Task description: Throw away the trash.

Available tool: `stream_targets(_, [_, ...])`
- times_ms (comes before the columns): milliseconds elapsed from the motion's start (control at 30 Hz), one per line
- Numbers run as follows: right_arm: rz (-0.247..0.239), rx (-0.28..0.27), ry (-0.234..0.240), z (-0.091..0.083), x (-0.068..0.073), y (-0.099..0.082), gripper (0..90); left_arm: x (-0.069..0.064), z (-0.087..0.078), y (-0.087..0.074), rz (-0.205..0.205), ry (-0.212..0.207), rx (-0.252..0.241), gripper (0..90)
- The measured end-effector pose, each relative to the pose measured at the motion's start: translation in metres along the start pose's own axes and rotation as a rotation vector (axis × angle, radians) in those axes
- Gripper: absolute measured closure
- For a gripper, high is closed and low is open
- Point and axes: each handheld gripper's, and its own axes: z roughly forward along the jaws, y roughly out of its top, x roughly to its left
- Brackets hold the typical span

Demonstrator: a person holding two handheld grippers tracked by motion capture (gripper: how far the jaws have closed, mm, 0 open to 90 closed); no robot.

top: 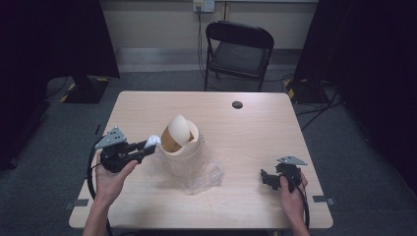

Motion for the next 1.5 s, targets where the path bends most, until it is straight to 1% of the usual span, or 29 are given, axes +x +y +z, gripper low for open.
stream_targets(33, [0.0,0.0,0.0,0.0,0.0,0.0,11.3,0.0,0.001,0.001,-0.004,-0.005,-0.006,69.8])
stream_targets(133, [0.0,0.0,0.0,0.0,0.0,0.0,11.3,-0.001,0.003,0.004,0.007,-0.006,-0.003,69.8])
stream_targets(167, [0.0,0.0,0.0,0.0,0.0,0.0,11.3,-0.004,0.005,0.009,0.01,-0.013,-0.002,69.7])
stream_targets(267, [0.0,0.0,0.0,0.0,0.0,0.0,11.3,-0.01,0.005,0.015,0.041,-0.009,0.008,69.7])
stream_targets(300, [0.0,0.0,0.0,0.0,0.0,0.0,11.4,-0.011,0.005,0.017,0.044,-0.016,0.005,69.7])
stream_targets(433, [0.0,0.0,0.0,0.0,0.0,0.0,11.3,-0.012,0.011,0.022,0.05,-0.017,0.024,69.7])
stream_targets(500, [0.0,0.0,0.0,0.0,0.0,0.0,11.3,-0.011,0.016,0.022,0.045,-0.022,0.033,69.7])
stream_targets(633, [0.0,-0.001,-0.001,0.0,0.0,0.0,11.3,-0.006,0.028,0.016,0.013,-0.035,0.053,69.7])
stream_targets(667, [0.0,0.0,0.0,0.0,0.0,0.0,11.3,-0.006,0.03,0.015,0.006,-0.037,0.053,69.7])
stream_targets(733, [0.0,0.0,0.0,0.0,0.0,0.0,11.4,-0.007,0.031,0.013,0.009,-0.039,0.051,69.6])
stream_targets(767, [0.0,0.0,0.0,0.0,0.0,0.0,11.3,-0.007,0.032,0.012,0.003,-0.039,0.047,69.6])
stream_targets(867, [0.0,0.0,0.0,0.0,0.0,0.0,11.4,-0.006,0.034,0.011,0.009,-0.022,0.068,69.6])
stream_targets(967, [0.0,0.0,0.0,0.0,0.0,0.0,11.3,-0.005,0.037,0.011,0.014,-0.021,0.084,69.8])
stream_targets(1033, [0.0,0.0,0.0,0.0,0.0,0.0,11.3,-0.005,0.041,0.011,0.032,0.001,0.126,70.4])
stream_targets(1100, [0.0,0.0,0.0,0.0,0.0,0.0,11.3,-0.004,0.044,0.011,0.035,-0.007,0.131,70.6])
stream_targets(1167, [0.0,0.0,0.0,0.0,0.0,0.0,11.3,-0.005,0.046,0.012,0.035,-0.005,0.135,70.6])
stream_targets(1233, [0.0,0.0,0.0,0.0,0.0,0.0,11.3,-0.005,0.049,0.014,0.057,-0.007,0.158,70.7])
stream_targets(1433, [0.0,0.0,0.0,0.0,0.0,0.0,11.3,-0.003,0.052,0.017,0.051,-0.025,0.187,70.6])
stream_targets(1500, [0.0,0.0,0.0,0.0,0.0,0.0,11.4,-0.004,0.055,0.018,0.067,-0.02,0.2,70.5])
